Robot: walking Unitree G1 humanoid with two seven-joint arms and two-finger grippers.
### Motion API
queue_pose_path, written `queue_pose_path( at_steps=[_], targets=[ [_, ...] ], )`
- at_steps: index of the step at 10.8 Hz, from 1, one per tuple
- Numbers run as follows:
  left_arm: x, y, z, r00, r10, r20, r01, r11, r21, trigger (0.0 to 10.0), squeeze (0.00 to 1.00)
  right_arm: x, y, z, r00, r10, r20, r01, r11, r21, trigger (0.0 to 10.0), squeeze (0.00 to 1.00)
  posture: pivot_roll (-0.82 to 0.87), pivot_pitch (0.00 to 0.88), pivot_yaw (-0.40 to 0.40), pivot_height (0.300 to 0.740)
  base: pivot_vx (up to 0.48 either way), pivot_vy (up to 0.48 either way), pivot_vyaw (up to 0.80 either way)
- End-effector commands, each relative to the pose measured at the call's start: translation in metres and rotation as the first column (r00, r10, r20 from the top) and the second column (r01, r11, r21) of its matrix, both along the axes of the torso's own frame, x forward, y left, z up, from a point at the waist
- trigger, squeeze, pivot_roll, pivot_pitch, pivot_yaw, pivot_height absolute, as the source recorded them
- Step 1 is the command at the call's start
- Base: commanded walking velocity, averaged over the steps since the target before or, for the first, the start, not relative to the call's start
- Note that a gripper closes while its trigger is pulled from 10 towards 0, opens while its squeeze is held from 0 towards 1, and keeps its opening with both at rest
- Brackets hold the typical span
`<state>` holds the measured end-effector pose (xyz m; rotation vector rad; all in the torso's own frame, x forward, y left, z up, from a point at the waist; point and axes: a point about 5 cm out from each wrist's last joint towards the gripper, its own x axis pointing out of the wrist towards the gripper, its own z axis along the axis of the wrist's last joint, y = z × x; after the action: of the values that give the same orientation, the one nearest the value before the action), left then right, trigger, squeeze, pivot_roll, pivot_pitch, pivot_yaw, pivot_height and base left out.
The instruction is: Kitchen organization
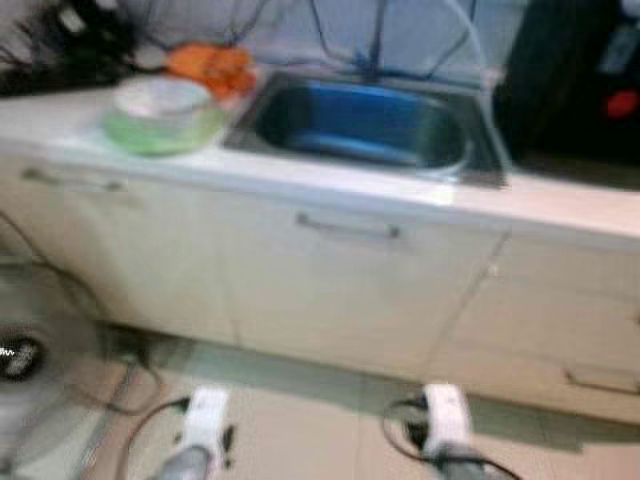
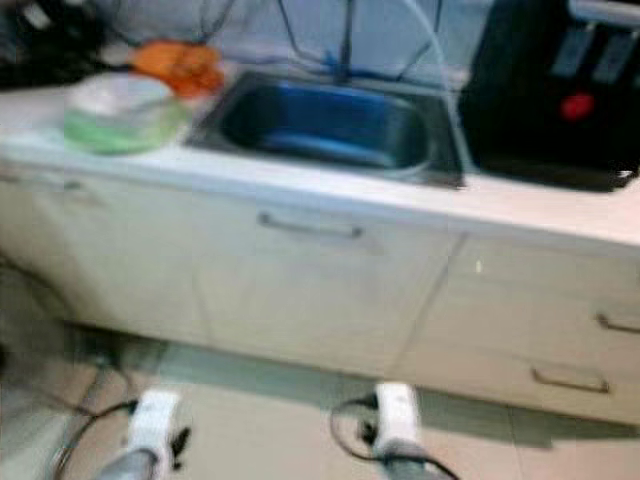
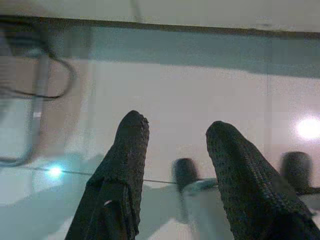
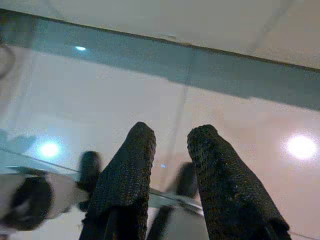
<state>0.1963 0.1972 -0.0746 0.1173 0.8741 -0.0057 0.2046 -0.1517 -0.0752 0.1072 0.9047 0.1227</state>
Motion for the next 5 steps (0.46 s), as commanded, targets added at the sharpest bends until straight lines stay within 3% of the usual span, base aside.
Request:
queue_pose_path(
  at_steps=[1,5],
  targets=[
    [0.0003,-0.0052,-0.0007,1.000,-0.001,-0.002,0.001,1.000,-0.010,10.0,0.00,-0.0006,-0.0104,0.0002,1.000,-0.015,0.002,0.015,1.000,-0.024,10.0,0.00,0.16,0.023,-0.012,0.740,0.000,0.296,0.00],
    [0.0021,-0.0043,0.0004,1.000,0.000,0.004,0.000,1.000,-0.006,10.0,0.00,-0.0005,-0.0085,0.0002,1.000,-0.014,0.004,0.014,1.000,-0.018,10.0,0.00,0.17,0.023,-0.011,0.740,0.000,0.320,0.00]
  ],
)
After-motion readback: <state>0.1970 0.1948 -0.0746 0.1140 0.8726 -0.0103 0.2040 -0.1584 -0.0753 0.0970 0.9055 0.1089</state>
